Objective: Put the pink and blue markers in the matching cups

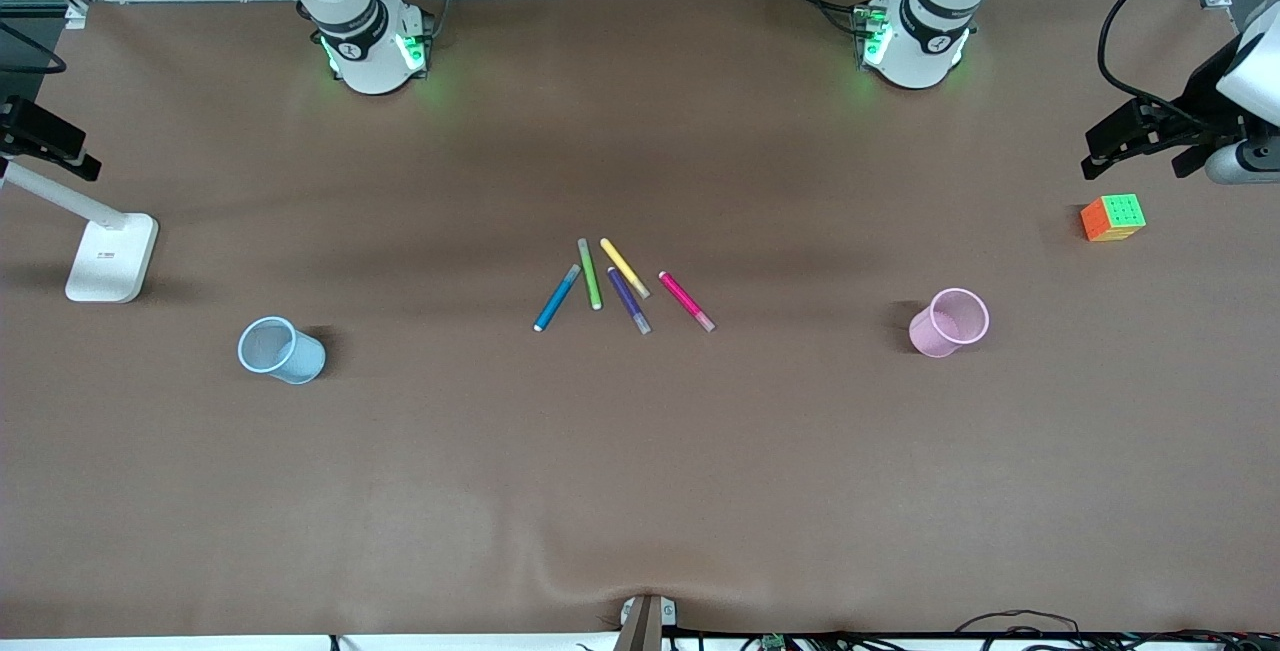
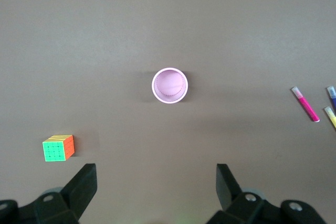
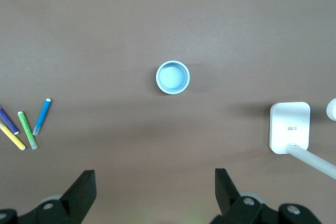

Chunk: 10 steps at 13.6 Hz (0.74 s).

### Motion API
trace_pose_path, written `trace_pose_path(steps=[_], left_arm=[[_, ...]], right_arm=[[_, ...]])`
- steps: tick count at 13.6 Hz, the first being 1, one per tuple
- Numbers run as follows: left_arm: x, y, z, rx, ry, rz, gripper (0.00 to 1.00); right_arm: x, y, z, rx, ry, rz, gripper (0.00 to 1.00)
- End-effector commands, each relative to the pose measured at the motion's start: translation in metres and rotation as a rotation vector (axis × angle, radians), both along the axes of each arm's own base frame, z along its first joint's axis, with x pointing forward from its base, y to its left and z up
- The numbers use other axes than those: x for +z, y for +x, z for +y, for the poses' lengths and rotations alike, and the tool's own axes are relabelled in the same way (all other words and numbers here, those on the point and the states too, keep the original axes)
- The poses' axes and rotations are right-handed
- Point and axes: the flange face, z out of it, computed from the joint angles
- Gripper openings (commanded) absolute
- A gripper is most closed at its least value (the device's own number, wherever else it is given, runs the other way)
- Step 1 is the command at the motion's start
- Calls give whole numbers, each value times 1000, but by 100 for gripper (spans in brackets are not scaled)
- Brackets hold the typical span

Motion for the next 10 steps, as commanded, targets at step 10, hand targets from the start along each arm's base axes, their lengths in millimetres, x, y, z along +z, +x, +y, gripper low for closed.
trace_pose_path(steps=[10], left_arm=[[6, -6, -2, 2, -2, 1, 100]], right_arm=[[2, 1, 5, 23, 4, 1, 100]])
